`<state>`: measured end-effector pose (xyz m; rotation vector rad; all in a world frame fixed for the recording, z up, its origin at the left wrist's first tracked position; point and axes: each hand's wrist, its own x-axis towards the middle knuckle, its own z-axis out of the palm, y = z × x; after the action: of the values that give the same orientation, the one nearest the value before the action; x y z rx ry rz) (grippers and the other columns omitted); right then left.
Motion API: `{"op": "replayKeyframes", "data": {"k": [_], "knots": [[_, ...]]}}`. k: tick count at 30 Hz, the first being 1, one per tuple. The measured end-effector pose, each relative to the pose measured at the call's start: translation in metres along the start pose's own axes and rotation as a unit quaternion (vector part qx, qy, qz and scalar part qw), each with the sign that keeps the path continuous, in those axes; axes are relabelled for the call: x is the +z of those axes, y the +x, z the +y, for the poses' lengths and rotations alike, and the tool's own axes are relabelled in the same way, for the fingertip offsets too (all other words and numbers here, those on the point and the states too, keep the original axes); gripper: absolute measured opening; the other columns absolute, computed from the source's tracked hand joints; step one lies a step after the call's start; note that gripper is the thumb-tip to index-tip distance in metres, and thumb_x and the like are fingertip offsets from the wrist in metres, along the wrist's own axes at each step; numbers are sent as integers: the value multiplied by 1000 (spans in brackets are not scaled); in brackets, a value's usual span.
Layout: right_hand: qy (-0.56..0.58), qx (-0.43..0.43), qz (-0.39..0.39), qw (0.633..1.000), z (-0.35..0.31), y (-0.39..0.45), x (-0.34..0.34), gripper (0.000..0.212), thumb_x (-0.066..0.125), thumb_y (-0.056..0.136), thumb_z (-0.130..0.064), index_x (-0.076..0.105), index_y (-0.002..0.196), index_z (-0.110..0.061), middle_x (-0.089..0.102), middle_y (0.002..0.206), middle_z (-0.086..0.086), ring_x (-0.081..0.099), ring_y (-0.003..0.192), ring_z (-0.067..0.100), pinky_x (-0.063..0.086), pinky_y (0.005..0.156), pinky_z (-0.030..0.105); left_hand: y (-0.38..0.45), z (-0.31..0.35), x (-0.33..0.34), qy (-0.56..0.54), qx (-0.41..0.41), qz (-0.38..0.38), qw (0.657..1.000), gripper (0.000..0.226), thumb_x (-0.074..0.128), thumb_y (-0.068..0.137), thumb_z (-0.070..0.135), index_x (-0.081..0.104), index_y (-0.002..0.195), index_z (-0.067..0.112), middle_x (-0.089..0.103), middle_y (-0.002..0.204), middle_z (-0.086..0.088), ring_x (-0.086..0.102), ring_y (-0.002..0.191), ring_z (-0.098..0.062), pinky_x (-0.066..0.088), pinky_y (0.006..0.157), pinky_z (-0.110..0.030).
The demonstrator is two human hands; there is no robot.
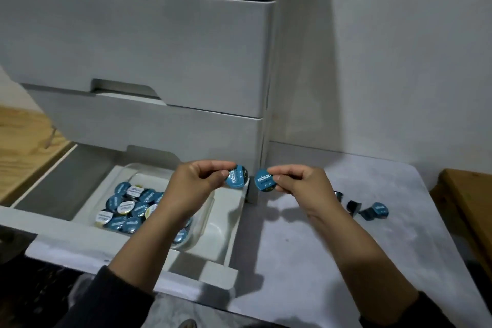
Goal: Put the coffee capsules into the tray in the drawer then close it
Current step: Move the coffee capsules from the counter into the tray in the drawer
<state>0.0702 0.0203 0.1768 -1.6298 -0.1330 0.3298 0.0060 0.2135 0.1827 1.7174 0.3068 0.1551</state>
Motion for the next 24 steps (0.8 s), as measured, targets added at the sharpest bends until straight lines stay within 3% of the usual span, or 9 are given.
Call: {"op": "replayKeyframes", "data": {"k": [3,7,11,15,20,24], "knots": [[-13,18,-25,999,4,9,45,32,59,82,7,71,71,-21,68,72,-1,59,59,9,51,59,12,8,-11,-50,42,-13,-19,999,25,64,84,8,74,82,30,76,84,9,69,82,-8,53,77,-15],[-56,47,-43,996,15,21,106,34,61,82,3,71,68,-26,70,76,-1,62,70,15,52,68,19,27,-33,-112,125,-41,-82,988,16,65,84,12,75,88,24,76,86,7,70,83,-6,53,74,-17],[-104,70,-33,992,28,32,153,29,62,82,1,71,73,-25,72,79,-1,66,81,17,55,74,22,56,-62,-150,185,-42,-134,973,17,67,83,12,75,82,26,76,85,6,70,86,-12,55,86,-32],[-111,97,0,989,37,36,179,30,61,82,1,72,70,-24,73,87,6,68,88,24,56,82,31,77,-79,-162,211,-69,-175,959,17,65,84,14,74,80,28,75,90,2,68,91,-17,55,87,-33],[-126,122,35,984,40,39,193,20,59,84,4,72,80,-11,71,86,9,66,81,18,54,71,20,93,-88,-159,228,-56,-221,947,13,63,85,14,73,91,21,72,92,5,65,88,-9,45,70,-15],[-150,139,55,977,47,45,194,19,60,83,5,72,80,-9,72,87,10,66,79,17,53,68,18,104,-96,-156,228,-57,-246,940,13,63,85,14,73,91,21,71,91,7,63,89,-8,49,81,-22]]}}
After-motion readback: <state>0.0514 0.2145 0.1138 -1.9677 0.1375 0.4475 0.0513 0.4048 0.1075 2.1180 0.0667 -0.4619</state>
